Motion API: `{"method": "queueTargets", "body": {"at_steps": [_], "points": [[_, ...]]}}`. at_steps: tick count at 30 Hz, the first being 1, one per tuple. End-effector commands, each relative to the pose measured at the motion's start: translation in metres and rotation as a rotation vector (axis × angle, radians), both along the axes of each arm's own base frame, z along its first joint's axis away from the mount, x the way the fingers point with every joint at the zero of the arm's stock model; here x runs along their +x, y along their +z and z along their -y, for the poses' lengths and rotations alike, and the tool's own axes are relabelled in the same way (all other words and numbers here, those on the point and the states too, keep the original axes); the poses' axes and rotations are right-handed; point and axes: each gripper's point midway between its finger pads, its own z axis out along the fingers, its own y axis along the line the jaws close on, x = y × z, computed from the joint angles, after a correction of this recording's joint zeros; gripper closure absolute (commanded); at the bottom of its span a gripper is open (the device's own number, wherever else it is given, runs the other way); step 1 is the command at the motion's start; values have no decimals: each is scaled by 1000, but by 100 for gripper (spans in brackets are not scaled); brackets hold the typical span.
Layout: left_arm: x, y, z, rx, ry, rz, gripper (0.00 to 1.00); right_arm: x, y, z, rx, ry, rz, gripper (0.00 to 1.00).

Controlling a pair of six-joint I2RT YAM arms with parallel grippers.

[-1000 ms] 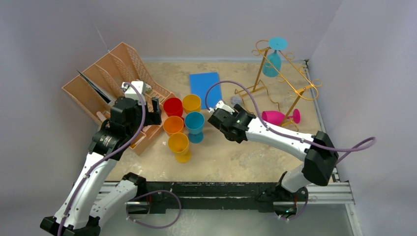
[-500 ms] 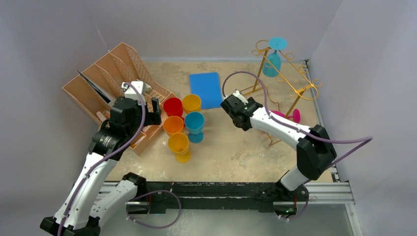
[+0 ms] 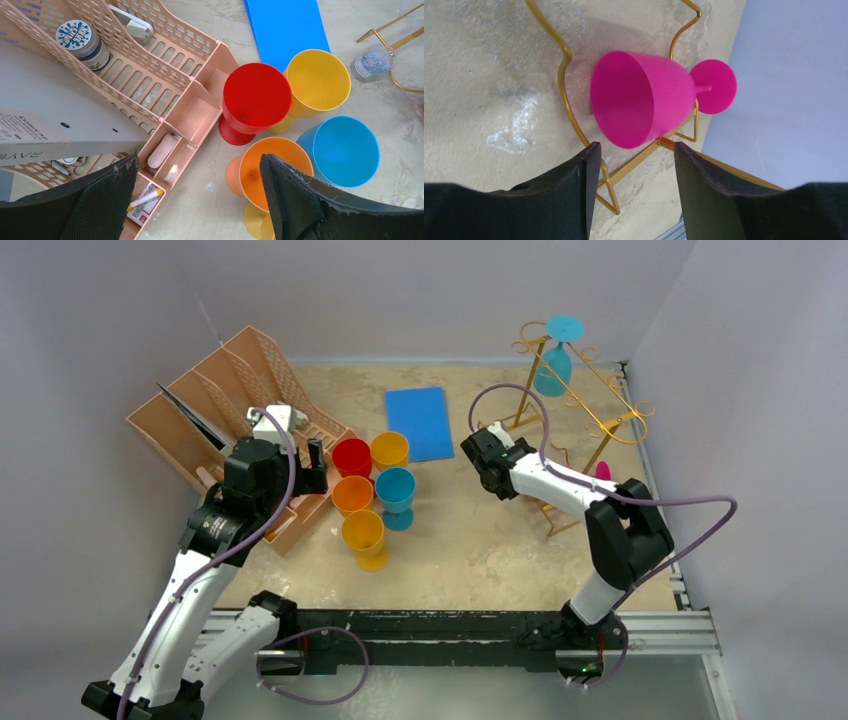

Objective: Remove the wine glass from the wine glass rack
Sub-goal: Pick up the wine glass at the center of the board.

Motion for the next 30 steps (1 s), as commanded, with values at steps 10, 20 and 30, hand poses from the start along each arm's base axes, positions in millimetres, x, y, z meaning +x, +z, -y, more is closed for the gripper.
{"method": "queueTargets", "body": {"at_steps": [10,20,30], "points": [[1,1,-5,11,15,10,11,36,-13,17,-83,-73,118,48],[1,2,-5,10,17,14,11,48,-14,28,-137,-68,140,49],[0,3,-5,9,16,15,11,51,-17,40,-158,-94,146,50]]}}
